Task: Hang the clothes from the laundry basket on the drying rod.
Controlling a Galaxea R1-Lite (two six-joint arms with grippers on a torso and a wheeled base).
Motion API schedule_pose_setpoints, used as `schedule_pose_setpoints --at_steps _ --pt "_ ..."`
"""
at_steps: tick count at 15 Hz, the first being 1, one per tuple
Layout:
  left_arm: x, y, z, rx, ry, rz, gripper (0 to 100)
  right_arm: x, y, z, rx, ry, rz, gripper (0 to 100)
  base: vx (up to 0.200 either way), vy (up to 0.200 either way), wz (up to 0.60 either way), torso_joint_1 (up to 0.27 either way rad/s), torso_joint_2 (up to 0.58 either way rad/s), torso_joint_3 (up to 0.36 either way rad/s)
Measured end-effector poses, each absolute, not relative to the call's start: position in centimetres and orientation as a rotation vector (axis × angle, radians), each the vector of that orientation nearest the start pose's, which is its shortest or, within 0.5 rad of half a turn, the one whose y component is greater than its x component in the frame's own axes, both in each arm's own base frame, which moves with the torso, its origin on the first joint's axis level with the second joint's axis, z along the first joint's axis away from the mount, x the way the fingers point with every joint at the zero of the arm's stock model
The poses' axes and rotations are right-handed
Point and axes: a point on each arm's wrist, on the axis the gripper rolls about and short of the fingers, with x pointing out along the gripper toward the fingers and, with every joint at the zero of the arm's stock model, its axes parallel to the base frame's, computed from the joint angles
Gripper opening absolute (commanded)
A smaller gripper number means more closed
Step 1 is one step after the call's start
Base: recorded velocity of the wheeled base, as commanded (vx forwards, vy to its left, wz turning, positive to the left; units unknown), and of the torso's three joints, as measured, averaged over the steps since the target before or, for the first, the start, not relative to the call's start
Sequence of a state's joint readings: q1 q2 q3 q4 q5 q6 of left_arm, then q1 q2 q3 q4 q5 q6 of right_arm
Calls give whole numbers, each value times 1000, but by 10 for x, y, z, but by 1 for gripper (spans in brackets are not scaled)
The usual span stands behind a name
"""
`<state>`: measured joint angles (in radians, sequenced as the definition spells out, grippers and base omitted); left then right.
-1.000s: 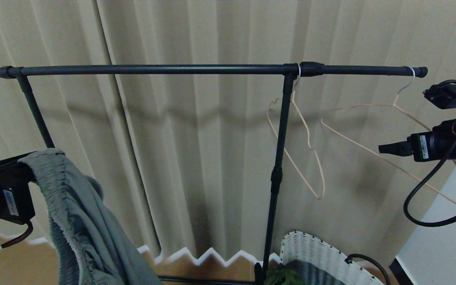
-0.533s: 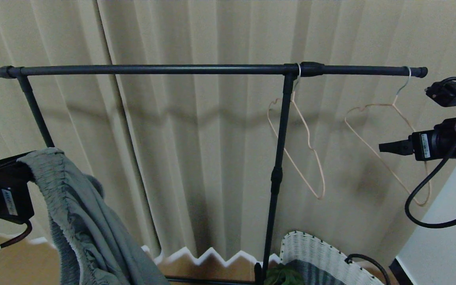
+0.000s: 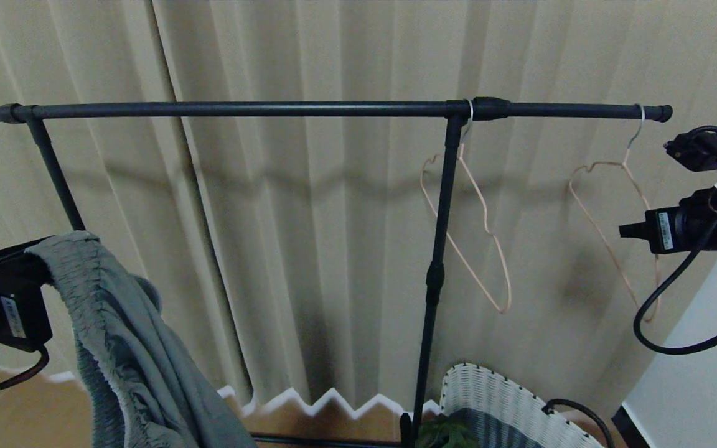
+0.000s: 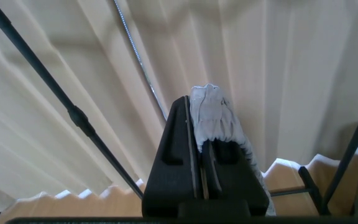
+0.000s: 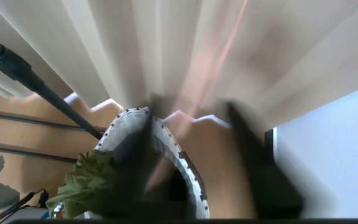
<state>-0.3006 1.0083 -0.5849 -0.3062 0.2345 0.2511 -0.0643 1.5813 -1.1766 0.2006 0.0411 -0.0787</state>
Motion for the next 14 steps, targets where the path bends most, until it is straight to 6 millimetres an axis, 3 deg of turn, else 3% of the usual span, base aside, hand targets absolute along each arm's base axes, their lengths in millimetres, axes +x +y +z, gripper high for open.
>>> schedule_pose_setpoints --at_steps 7,14 --pt "127 -34 240 280 99 -79 0 274 -27 245 -36 593 -37 0 0 0 0 0 0 0" --pt "128 -34 240 282 102 -78 0 256 -26 263 -29 519 -34 0 0 0 0 0 0 0"
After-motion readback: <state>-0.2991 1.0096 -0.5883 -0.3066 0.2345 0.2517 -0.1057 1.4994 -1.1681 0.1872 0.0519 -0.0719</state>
